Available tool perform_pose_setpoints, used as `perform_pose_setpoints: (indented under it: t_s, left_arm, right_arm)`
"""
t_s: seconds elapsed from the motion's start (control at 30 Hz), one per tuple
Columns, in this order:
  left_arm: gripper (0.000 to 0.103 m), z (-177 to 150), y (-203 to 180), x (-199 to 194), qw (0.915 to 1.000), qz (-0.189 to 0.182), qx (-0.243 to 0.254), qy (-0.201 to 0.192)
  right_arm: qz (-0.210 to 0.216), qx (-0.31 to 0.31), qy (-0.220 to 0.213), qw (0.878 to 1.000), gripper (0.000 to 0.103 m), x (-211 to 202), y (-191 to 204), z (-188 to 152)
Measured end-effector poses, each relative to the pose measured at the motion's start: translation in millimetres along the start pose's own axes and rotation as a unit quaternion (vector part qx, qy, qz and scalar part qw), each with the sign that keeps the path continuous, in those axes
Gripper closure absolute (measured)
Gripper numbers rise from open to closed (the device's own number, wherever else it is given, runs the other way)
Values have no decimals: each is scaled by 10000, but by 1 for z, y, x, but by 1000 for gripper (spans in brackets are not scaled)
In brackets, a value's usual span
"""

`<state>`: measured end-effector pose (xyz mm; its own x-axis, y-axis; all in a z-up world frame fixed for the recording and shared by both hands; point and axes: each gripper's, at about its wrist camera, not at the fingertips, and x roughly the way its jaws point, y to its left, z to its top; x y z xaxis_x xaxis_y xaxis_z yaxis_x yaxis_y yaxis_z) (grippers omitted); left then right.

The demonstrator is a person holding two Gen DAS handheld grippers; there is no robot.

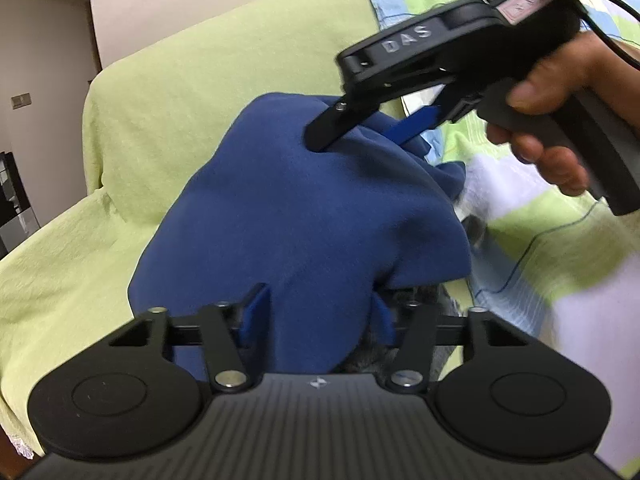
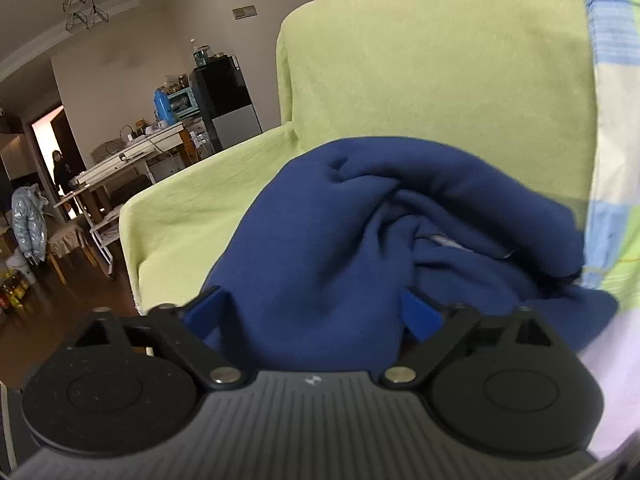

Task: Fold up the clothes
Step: 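Grasp the navy shirt with the left tool while the right tool grasps it too, then lift the navy shirt with both tools and shake it out over the checked sheet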

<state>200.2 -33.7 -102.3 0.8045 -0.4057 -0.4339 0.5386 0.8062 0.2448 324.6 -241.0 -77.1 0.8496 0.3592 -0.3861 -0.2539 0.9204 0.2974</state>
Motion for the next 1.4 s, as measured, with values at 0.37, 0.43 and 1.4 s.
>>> perform_pose_setpoints:
  t_s: [0.37, 0.43, 1.4]
  left_arm:
    - [84, 10, 14, -9, 9997, -3, -179, -135]
    - [88, 20, 19, -21, 9996, -2, -184, -200]
    - [97, 256, -224, -290, 9351, -2623, 679, -2286]
  right_arm:
    - [107, 49, -155, 9998, 87, 5, 11, -3]
    - [220, 146, -234, 9994, 89, -11, 8, 7]
    - [-1167, 525, -2003, 9713, 93, -515, -9, 53]
